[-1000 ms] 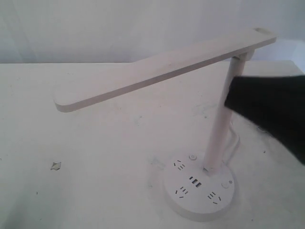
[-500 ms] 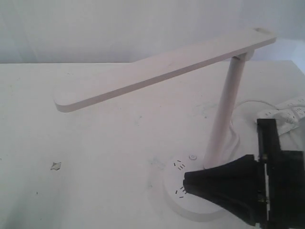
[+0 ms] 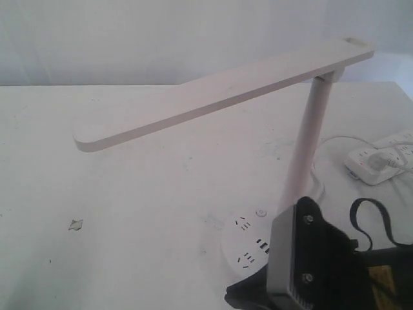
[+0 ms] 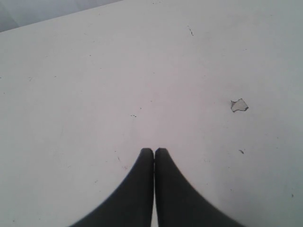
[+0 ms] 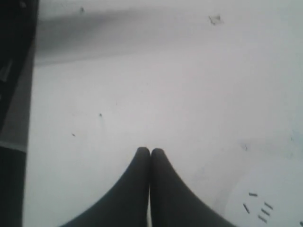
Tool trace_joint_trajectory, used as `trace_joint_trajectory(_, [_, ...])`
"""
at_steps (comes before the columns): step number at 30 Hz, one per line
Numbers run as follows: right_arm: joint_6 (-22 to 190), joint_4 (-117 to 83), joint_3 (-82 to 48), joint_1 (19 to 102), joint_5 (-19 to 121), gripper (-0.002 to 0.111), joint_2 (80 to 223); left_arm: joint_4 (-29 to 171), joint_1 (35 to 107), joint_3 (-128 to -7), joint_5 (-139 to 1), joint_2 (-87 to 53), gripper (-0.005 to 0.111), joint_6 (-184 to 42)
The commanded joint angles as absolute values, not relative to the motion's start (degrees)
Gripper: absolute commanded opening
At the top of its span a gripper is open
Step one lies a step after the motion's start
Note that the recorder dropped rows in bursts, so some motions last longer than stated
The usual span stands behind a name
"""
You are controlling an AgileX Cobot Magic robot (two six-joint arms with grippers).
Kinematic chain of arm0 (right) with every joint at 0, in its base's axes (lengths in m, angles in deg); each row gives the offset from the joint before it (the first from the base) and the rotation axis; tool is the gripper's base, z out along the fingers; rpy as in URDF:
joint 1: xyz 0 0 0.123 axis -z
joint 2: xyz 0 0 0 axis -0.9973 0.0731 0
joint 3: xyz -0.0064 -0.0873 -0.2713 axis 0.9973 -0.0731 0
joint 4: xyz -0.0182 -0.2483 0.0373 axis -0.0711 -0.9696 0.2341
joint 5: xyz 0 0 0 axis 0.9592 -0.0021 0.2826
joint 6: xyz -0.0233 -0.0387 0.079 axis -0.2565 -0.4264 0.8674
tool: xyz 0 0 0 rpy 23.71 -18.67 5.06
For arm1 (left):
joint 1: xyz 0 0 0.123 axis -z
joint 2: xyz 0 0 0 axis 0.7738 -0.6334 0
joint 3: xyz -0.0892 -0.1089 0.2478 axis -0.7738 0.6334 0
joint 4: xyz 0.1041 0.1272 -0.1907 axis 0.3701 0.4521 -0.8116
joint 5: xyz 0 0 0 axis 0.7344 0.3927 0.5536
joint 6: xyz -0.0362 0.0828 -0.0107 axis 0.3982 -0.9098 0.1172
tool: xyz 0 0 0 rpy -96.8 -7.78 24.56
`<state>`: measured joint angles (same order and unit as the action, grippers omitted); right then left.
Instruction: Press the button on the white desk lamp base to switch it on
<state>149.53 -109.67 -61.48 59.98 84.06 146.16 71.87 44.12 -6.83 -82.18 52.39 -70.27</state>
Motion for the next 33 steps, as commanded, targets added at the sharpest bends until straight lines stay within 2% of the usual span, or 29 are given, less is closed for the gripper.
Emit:
trace_joint_trajectory(1, [154.9, -109.0, -61.7, 56.6, 72.0, 0.0, 150.2, 71.8, 44.1, -6.6, -82.2, 52.6, 0.0, -70.2])
trace_joint_trajectory(11, [190.4, -108.9, -61.7, 55.6, 56.1, 0.0, 151.4, 71.8, 44.1, -6.6, -82.2, 52.6, 0.0, -70.2])
trace_joint_trajectory(33, [198.4, -103.8, -62.3, 55.6, 41.4, 0.0, 151.4, 71.8, 44.1, -6.6, -82.2, 52.6, 0.0, -70.2])
